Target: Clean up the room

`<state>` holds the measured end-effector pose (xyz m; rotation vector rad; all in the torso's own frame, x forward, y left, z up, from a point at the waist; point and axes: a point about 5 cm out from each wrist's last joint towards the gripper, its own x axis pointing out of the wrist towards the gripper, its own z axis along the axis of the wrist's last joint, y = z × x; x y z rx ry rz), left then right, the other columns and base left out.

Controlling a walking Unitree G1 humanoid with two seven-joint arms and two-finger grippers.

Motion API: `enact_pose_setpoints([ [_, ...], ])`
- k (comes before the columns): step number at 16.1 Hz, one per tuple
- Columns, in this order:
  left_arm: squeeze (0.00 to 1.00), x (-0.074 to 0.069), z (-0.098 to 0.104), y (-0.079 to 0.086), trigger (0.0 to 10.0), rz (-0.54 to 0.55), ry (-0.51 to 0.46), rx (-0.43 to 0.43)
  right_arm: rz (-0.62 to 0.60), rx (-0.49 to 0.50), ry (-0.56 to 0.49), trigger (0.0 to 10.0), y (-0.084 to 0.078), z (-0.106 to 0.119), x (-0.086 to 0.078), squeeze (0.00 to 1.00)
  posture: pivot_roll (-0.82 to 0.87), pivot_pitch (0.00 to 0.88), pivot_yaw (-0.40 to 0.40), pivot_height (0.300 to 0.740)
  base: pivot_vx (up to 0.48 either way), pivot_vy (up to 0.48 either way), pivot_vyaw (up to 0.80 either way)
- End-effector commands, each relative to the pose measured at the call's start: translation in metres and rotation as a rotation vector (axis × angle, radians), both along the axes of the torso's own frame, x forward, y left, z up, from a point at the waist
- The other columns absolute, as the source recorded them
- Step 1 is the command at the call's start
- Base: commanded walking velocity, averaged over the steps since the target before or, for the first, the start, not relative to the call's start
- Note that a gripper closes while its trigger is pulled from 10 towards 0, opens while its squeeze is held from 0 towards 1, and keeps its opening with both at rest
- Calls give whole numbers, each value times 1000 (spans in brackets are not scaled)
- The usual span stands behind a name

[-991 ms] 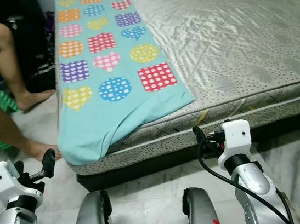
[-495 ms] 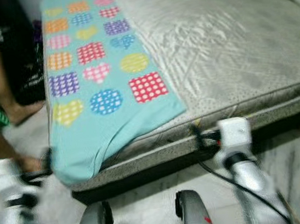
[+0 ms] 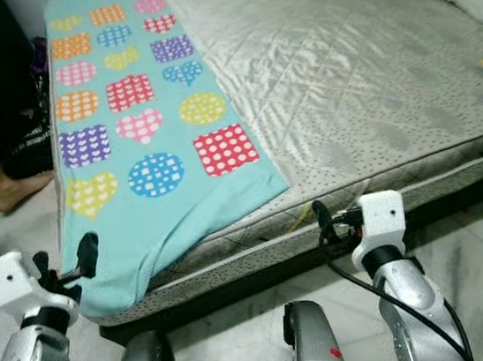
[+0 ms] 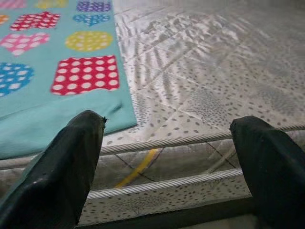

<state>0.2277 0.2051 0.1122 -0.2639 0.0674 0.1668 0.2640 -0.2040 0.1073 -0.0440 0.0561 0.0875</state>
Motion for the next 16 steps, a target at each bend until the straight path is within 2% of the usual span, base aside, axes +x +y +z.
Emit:
enact_pose_setpoints([
  [1,0,-2,-3,5,10000,20,22,13,10,7,-1,10000,2,0,-1,0,-66,140,12,576,0,0,0],
  [7,0,-2,-4,5,10000,16,26,11,0,-20,4,10000,1,0,0,0,-67,142,13,561,0,0,0],
  [9,0,-1,-3,4,10000,15,25,10,24,-109,4,10000,5,0,1,0,-66,143,13,561,0,0,638],
  [10,0,-1,-3,4,10000,15,24,10,29,-122,0,10000,6,0,2,0,-66,144,14,561,0,0,788],
  [16,0,0,-2,4,10000,14,24,11,18,-114,5,10000,6,-1,4,0,-65,153,14,561,0,0,788],
])
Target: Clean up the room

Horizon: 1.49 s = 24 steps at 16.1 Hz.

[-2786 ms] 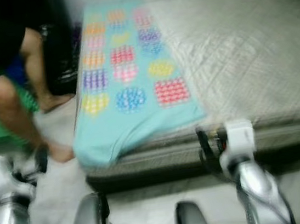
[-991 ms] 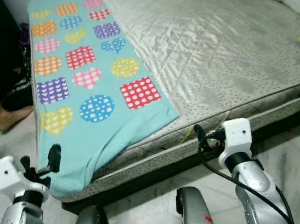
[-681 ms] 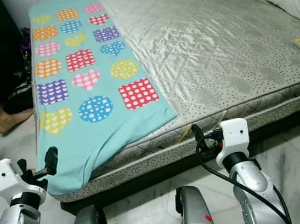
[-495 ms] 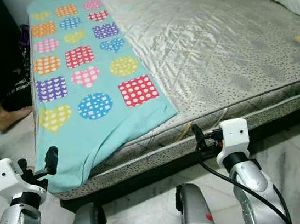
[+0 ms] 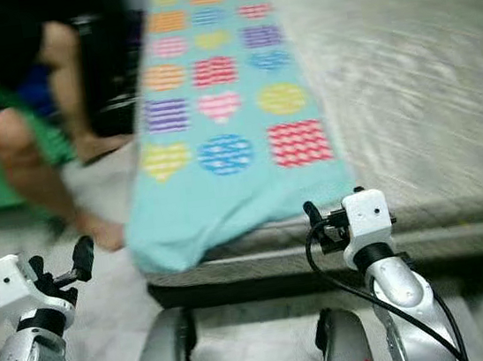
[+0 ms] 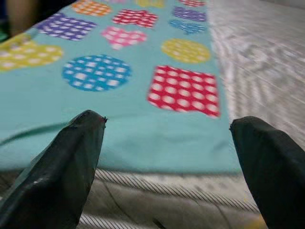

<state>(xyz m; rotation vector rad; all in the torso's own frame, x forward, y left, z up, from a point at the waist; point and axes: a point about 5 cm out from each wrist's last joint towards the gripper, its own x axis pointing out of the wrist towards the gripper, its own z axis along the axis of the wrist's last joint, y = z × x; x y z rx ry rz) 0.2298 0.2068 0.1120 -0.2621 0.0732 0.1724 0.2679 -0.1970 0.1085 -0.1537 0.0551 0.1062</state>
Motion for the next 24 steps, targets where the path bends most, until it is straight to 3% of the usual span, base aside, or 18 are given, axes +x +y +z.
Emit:
enact_pose_setpoints([
  [1,0,0,-1,1,10000,8,14,9,-9,-13,8,10000,-2,-2,2,0,-65,155,15,561,0,0,788],
  [6,0,6,1,4,10000,5,1,11,-32,9,-7,10000,-5,2,9,0,-66,157,11,561,0,0,763],
  [15,0,5,-2,1,10000,-2,9,3,-53,56,-17,10000,-4,1,7,0,-71,158,13,561,0,0,0],
  [22,0,6,-1,0,10000,-1,8,5,-48,67,-14,10000,-3,0,5,0,-68,163,14,477,0,0,0],
  [24,0,7,2,0,10000,4,1,6,-49,62,-11,10000,-3,0,5,0,-68,171,12,472,0,0,0],
])
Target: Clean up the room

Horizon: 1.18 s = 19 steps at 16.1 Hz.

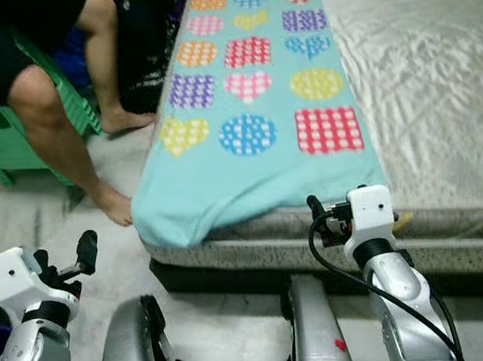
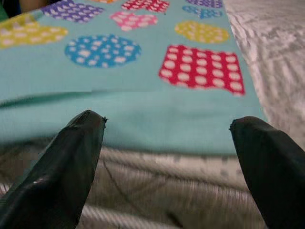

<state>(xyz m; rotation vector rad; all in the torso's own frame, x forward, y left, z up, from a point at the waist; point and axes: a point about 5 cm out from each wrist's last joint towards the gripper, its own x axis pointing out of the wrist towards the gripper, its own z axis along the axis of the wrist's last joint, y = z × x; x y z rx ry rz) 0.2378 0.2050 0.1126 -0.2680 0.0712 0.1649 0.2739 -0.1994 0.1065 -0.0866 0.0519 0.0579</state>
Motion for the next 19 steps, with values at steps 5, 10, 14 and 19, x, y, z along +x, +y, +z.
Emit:
enact_pose_setpoints([
  [5,0,4,10,12,10000,66,-25,63,-33,44,-44,10000,3,16,24,0,-48,173,7,472,0,0,0],
  [10,0,-4,9,9,10000,63,-4,61,27,131,-55,10000,57,28,62,0,6,200,-4,472,0,0,0],
  [14,0,-20,9,0,10000,44,9,39,58,139,-27,10000,83,23,71,0,43,249,-26,472,0,0,0],
  [19,0,-36,6,-2,10000,41,53,38,78,72,55,10000,116,15,85,0,60,292,-26,472,0,0,0],
])
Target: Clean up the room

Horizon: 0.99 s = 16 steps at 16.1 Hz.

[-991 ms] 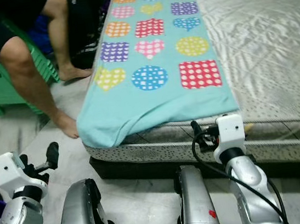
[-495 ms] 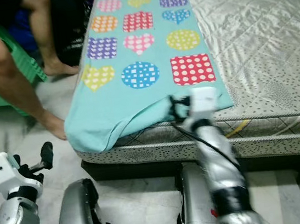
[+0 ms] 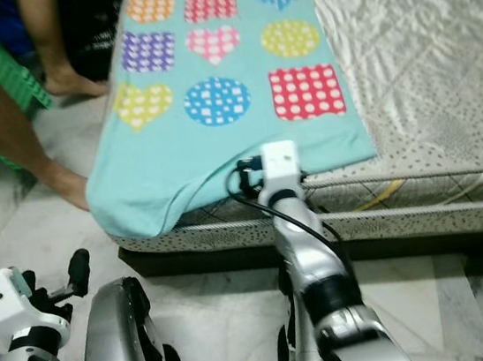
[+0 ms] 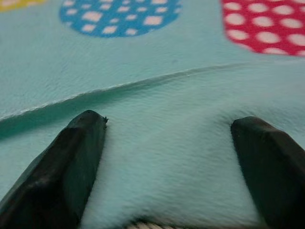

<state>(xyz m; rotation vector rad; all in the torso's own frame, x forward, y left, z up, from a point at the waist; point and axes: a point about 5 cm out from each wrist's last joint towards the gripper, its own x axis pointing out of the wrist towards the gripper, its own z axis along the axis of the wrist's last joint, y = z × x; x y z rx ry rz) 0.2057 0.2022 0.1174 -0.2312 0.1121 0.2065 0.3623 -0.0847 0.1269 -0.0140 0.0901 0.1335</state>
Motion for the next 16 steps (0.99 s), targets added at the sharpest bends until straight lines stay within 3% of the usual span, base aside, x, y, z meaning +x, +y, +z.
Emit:
enact_pose_setpoints([
  [1,0,-3,1,0,10000,-2,8,-1,21,-36,54,10000,13,-9,-1,0,62,292,-27,472,0,0,0],
  [2,0,0,2,-3,10000,-16,6,-4,42,-86,74,10000,23,-9,1,0,64,297,-27,472,0,0,0],
  [4,0,0,3,-6,10000,-20,5,-11,44,-124,82,2392,30,-10,2,0,64,294,-33,472,0,0,0],
  [5,0,1,3,-6,10000,-20,4,-12,43,-116,82,0,30,-10,2,0,63,292,-35,472,0,0,0],
  [9,0,4,2,-5,10000,-20,5,-13,22,-123,83,0,23,-15,3,0,55,271,-35,472,0,0,0],
  [16,0,15,5,-2,10000,-14,-19,-5,-71,-30,82,0,-19,-24,-1,0,34,239,-30,472,0,0,0],
])
